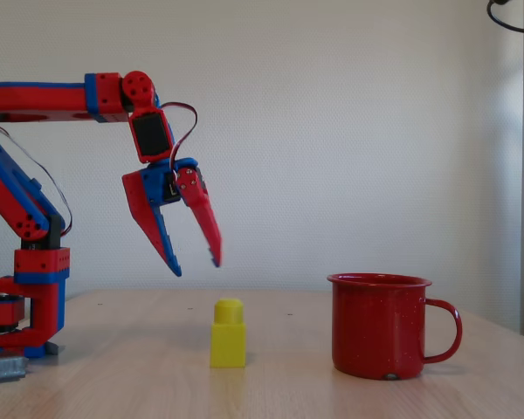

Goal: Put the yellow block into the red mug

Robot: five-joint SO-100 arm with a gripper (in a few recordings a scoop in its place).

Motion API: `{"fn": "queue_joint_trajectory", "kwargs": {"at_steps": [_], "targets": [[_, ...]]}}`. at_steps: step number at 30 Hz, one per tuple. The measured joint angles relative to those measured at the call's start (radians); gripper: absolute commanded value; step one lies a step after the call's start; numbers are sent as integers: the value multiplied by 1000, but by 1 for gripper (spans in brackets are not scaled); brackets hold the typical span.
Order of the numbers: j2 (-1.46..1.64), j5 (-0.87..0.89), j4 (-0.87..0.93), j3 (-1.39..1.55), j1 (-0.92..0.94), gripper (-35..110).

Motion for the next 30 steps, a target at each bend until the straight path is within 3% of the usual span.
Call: {"fn": "queue_joint_trajectory", "kwargs": {"at_steps": [9,17,30], "targets": [[-173,14,89,-95,0,52],[-318,15,86,-103,0,54],[-531,15,-64,-124,0,54]]}}
